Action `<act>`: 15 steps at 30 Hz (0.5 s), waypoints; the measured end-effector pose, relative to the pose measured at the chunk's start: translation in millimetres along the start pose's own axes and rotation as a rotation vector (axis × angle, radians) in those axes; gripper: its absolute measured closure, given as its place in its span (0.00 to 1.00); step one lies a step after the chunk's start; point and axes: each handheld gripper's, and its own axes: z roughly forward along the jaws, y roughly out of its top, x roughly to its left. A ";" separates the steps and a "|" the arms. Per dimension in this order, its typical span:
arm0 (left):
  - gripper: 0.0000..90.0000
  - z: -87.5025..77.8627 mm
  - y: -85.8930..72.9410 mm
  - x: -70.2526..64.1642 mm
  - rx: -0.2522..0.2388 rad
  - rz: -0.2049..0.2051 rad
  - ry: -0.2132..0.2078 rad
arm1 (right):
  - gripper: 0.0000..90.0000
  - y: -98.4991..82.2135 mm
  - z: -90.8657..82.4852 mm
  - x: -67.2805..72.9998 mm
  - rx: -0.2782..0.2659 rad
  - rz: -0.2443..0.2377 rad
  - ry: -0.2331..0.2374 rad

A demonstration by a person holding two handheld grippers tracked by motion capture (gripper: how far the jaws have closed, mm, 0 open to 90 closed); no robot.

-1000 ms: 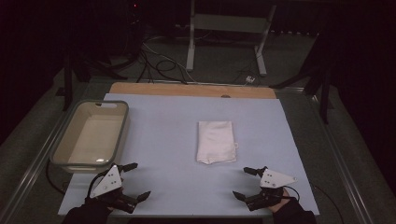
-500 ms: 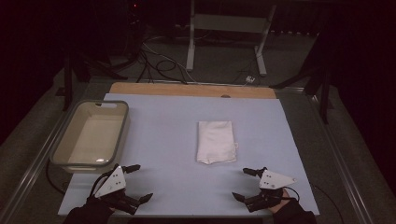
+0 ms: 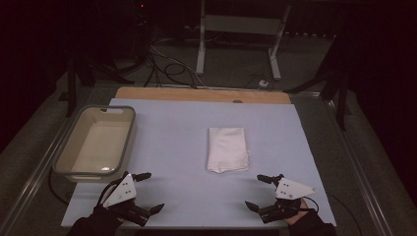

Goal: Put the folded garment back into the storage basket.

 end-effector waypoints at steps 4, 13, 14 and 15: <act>0.00 -1.1 4.0 0.2 0.003 -0.002 -0.006 | 0.10 5.7 -1.9 -0.1 -0.005 -0.007 0.002; 0.00 -2.7 17.2 -1.0 0.012 -0.002 -0.017 | 0.10 20.6 -8.3 -4.4 -0.013 -0.014 -0.013; 0.00 -2.5 19.3 -0.7 0.022 0.004 -0.015 | 0.10 22.6 -8.8 -4.6 -0.012 -0.013 -0.016; 0.00 -2.2 21.3 -0.7 0.022 0.002 -0.014 | 0.10 24.7 -9.3 -5.5 -0.015 -0.014 -0.017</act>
